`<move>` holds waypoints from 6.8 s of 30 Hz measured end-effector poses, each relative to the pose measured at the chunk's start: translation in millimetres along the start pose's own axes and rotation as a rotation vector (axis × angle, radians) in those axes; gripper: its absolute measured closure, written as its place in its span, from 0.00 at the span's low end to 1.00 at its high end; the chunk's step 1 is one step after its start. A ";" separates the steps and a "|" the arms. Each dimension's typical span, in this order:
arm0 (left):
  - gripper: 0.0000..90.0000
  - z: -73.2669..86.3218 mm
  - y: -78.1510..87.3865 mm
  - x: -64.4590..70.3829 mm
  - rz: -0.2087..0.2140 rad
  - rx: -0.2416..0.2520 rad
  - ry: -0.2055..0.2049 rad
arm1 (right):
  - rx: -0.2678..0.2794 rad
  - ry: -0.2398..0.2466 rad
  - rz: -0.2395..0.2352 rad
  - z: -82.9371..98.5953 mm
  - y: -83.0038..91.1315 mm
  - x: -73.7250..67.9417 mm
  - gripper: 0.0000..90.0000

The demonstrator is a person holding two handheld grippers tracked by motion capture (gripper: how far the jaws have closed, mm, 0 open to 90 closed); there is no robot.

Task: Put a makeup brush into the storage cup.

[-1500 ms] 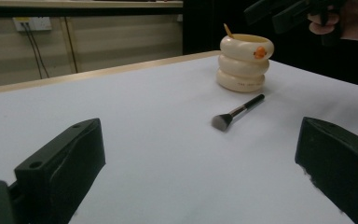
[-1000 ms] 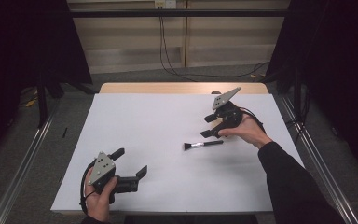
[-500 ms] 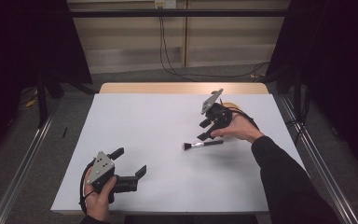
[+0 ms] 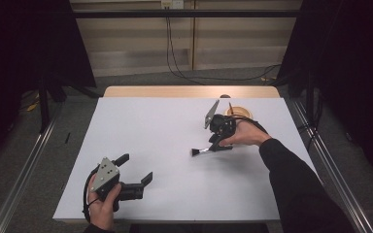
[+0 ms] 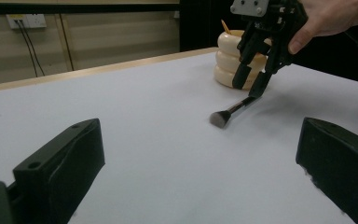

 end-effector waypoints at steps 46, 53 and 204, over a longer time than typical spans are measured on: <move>0.01 1.4 -0.8 -1.3 0.005 -0.010 -0.002 | -0.187 0.073 -0.004 -5.0 -31.9 1.5 0.87; 0.01 1.8 -0.7 -2.1 0.003 -0.012 -0.004 | -0.173 0.058 -0.001 -4.6 -31.7 1.2 0.88; 0.01 -0.2 0.8 -3.7 0.000 0.003 -0.010 | 1.124 -0.257 0.256 63.5 121.1 -32.4 0.88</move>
Point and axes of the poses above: each handheld gripper's, and its own axes: y roughly backward along the jaws, z roughly out of its underside, x roughly to its right, the point moved 8 cm from there along -y, roughly forward along the jaws, and after that the axes turned 7 degrees about -z, right-handed, at the moved point
